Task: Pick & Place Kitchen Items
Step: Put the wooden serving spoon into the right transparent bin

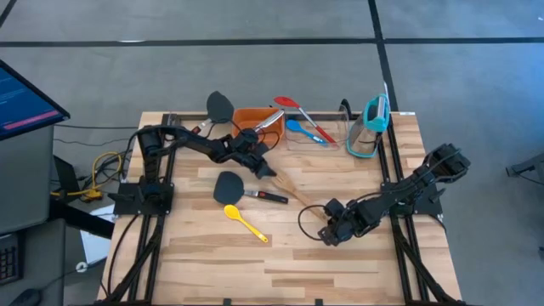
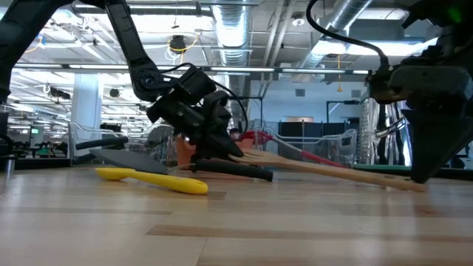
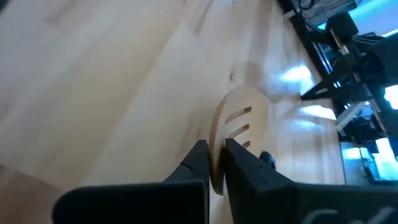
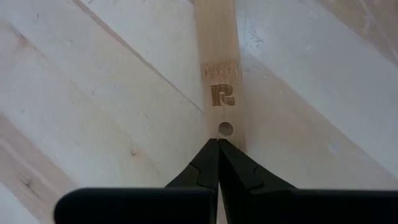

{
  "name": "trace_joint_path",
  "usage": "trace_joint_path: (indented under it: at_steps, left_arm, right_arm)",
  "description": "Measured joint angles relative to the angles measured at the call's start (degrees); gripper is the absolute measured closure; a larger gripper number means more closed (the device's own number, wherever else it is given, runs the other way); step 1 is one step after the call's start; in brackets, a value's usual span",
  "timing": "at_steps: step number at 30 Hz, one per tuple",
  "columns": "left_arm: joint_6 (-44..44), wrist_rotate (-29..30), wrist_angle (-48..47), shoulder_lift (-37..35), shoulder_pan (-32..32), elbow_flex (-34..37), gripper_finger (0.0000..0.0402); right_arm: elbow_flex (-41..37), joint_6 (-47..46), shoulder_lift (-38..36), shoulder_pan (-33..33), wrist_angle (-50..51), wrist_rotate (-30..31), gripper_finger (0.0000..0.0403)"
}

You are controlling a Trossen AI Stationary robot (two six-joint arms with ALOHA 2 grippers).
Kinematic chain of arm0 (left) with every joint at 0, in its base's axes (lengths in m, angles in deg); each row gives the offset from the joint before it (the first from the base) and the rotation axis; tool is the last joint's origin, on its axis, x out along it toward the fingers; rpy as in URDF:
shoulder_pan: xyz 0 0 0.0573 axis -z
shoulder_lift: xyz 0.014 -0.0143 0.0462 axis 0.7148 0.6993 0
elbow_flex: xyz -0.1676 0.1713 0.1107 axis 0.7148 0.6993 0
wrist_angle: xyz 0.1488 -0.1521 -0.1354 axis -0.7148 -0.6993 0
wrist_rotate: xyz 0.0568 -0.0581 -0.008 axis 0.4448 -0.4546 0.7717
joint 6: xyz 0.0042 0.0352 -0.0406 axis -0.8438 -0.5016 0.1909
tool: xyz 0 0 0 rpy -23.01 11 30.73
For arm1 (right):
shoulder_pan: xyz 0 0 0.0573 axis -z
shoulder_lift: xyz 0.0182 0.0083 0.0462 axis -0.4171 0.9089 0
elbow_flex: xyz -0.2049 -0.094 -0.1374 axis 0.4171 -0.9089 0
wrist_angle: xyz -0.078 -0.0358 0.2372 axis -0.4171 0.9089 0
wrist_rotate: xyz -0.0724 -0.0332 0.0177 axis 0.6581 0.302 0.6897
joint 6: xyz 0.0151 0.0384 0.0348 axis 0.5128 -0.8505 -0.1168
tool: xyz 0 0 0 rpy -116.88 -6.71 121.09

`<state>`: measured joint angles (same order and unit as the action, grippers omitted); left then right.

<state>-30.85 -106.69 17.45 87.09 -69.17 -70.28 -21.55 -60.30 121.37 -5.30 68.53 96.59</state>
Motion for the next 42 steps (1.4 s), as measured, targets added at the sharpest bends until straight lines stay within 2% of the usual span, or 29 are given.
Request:
trace_joint_path:
  at_steps: [9, 14, 20, 25, 31, 36, 42]
  left_arm:
    - [-1.2, -0.8, 0.1, -2.7, 0.2, 0.0, 0.0401]
    - [-1.2, -0.7, 0.3, -2.7, 0.1, 0.0, 0.0401]
    - [-1.2, -0.6, 0.4, -2.8, 0.2, 0.0, 0.0401]
    - [-1.2, -1.0, 0.5, -2.8, 0.2, 0.0, 0.0401]
    - [-1.2, -1.2, 0.5, -2.8, 0.2, -0.1, 0.0401]
    - [-1.2, -1.2, 0.6, -2.8, 0.2, -0.1, 0.0401]
    - [-1.2, -1.2, 0.7, -2.9, 0.2, -0.1, 0.0401]
  right_arm:
    - [3.9, 11.1, -3.6, 0.6, -0.5, 2.0, 0.0403]
    - [4.2, 20.9, -2.4, 2.2, -4.4, 7.8, 0.0391]
    - [4.2, 26.8, 0.1, 6.3, -8.3, 9.2, 0.0314]
    - [4.2, 27.9, 2.2, 9.6, -9.2, 14.1, 0.0237]
    - [4.2, 28.6, 6.6, 12.7, -10.2, 13.0, 0.0176]
    - [4.4, 31.6, 10.7, 13.8, -13.4, 10.3, 0.0171]
    - [4.5, 32.0, 12.1, 14.0, -16.5, 10.6, 0.0206]
